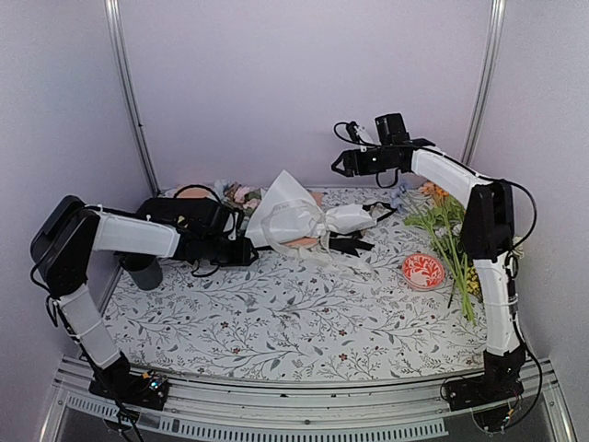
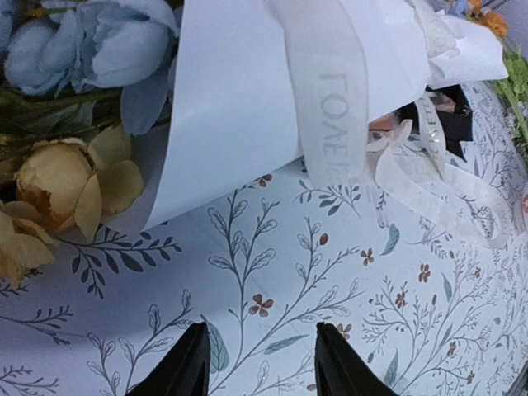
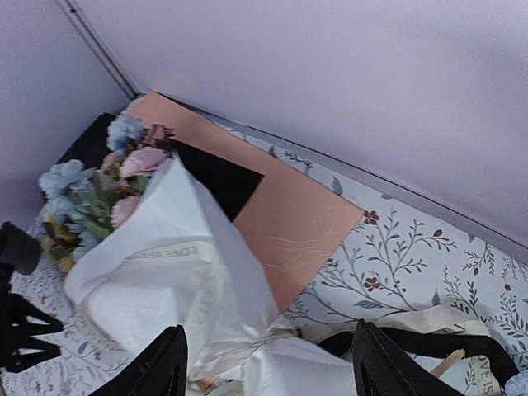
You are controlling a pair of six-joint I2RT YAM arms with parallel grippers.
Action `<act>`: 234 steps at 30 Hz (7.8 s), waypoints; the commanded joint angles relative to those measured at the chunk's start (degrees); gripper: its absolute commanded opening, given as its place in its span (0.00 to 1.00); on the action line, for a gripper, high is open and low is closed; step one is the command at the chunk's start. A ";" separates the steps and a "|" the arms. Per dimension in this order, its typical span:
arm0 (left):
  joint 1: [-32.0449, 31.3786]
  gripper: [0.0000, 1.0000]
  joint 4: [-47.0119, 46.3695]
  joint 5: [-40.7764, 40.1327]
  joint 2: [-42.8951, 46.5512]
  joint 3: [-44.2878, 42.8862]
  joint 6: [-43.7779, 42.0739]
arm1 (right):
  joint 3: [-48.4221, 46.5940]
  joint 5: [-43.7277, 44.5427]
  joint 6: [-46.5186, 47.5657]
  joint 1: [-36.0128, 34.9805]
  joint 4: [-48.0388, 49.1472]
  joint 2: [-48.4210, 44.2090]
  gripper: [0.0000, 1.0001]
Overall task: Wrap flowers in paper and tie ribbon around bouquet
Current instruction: Move the folded bouquet to the corner of the board, then pick up the folded bouquet from the corner of the board, then place the folded bouquet at the center of the board, then tie the ribbon around the folded bouquet.
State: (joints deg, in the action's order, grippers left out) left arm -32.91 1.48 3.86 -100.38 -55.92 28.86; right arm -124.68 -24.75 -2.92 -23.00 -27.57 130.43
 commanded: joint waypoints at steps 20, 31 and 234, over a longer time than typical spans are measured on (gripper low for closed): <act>0.21 0.44 -0.43 0.37 -0.96 2.92 -0.30 | -0.15 -14.47 22.25 -0.84 -9.79 1.72 0.85; 0.34 0.44 -0.80 1.12 -0.61 3.97 -0.31 | -3.54 2.29 29.71 -5.47 -14.01 13.49 0.99; -9.87 0.00 18.31 -13.28 48.51 19.61 6.27 | 43.32 6.11 1.20 -23.24 10.90 -37.94 0.00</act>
State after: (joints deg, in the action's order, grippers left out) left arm -41.15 21.82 -10.90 -50.19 -33.10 36.18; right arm -77.69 -16.01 -4.29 -44.49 -19.79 94.54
